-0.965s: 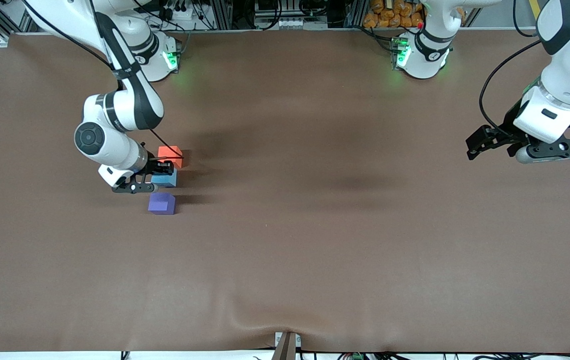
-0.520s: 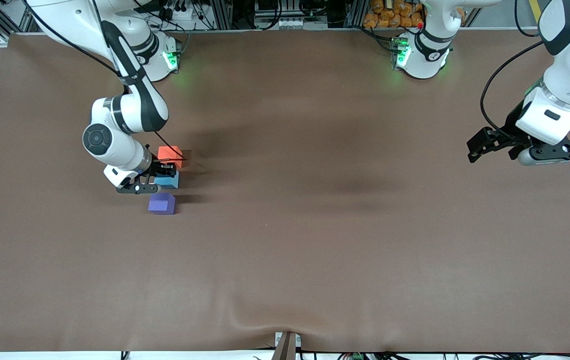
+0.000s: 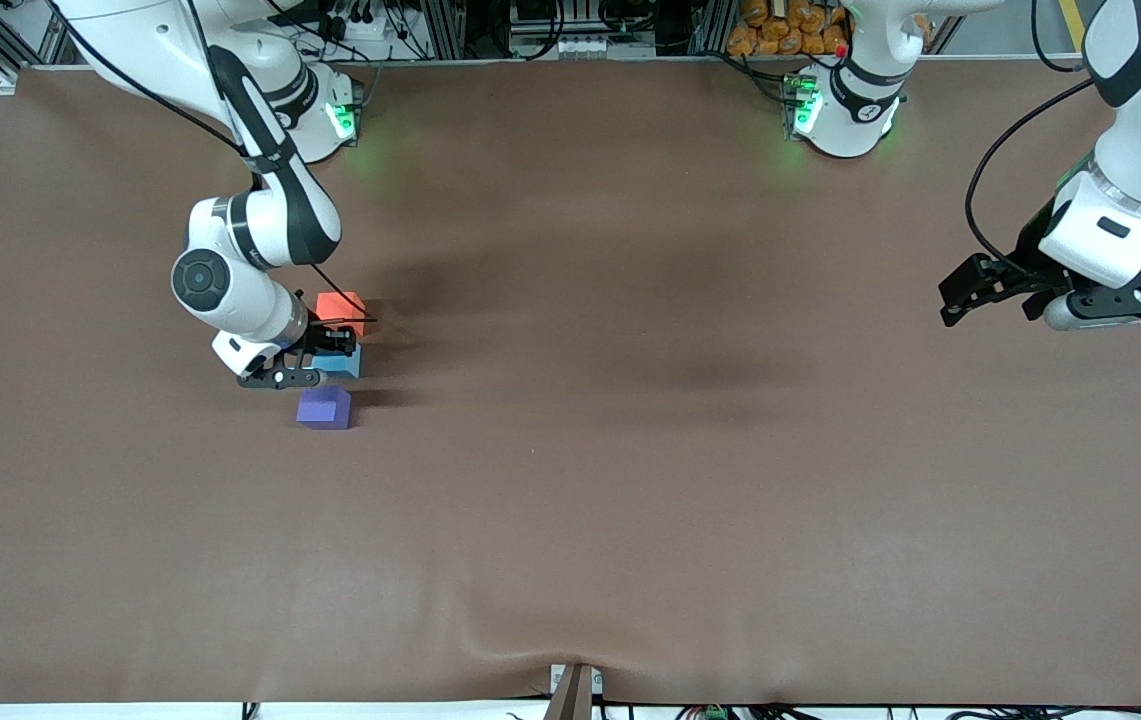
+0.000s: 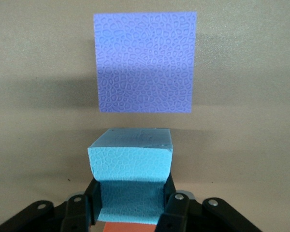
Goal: Place blue block between orange and purple blocks
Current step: 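Lower the blue cube between the orange and purple cubes, open the right gripper, then lift the open right gripper up away from the cubes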
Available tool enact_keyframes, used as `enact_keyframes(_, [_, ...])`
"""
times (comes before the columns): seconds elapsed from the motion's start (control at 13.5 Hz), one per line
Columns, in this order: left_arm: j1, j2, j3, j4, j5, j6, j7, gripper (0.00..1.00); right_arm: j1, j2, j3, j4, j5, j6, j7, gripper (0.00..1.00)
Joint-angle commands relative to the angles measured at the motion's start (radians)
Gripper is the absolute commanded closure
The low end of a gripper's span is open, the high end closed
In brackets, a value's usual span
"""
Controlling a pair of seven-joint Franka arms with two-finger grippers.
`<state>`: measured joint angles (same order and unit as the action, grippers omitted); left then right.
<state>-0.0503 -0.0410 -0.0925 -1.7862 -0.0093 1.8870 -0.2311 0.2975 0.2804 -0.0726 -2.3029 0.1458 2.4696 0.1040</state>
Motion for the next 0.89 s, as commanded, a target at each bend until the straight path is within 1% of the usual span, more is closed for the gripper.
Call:
enact_keyframes(0.0, [0.000, 0.009, -0.009, 0.019, -0.009, -0.008, -0.010, 0.00, -0.009, 0.000, 0.005, -0.017, -0.011, 0.029, -0.021, 0.00])
enact_keyframes(0.15, [0.009, 0.006, -0.013, 0.022, -0.009, -0.012, -0.007, 0.00, -0.012, -0.006, 0.005, -0.006, -0.011, -0.003, -0.018, 0.00])
enact_keyframes(0.3, [0.012, 0.006, -0.013, 0.030, -0.009, -0.012, -0.002, 0.00, -0.018, -0.020, 0.005, 0.060, -0.008, -0.145, -0.013, 0.00])
enact_keyframes(0.37, [0.009, 0.012, -0.013, 0.043, -0.009, -0.012, -0.005, 0.00, -0.024, -0.027, 0.004, 0.115, -0.008, -0.244, -0.013, 0.00])
enact_keyframes(0.45, [0.006, 0.012, -0.013, 0.041, -0.008, -0.011, -0.010, 0.00, -0.037, -0.041, 0.004, 0.188, -0.008, -0.358, -0.015, 0.00])
enact_keyframes(0.52, [0.007, 0.012, -0.013, 0.039, -0.008, -0.012, -0.008, 0.00, -0.052, -0.040, 0.004, 0.295, -0.008, -0.496, -0.015, 0.00])
enact_keyframes(0.67, [0.013, 0.003, -0.013, 0.047, -0.008, -0.014, -0.001, 0.00, -0.063, -0.018, 0.004, 0.545, -0.005, -0.759, -0.006, 0.00])
enact_keyframes(0.82, [0.003, 0.015, -0.013, 0.059, -0.017, -0.008, -0.007, 0.00, -0.076, 0.040, 0.002, 0.789, -0.012, -0.933, -0.013, 0.00])
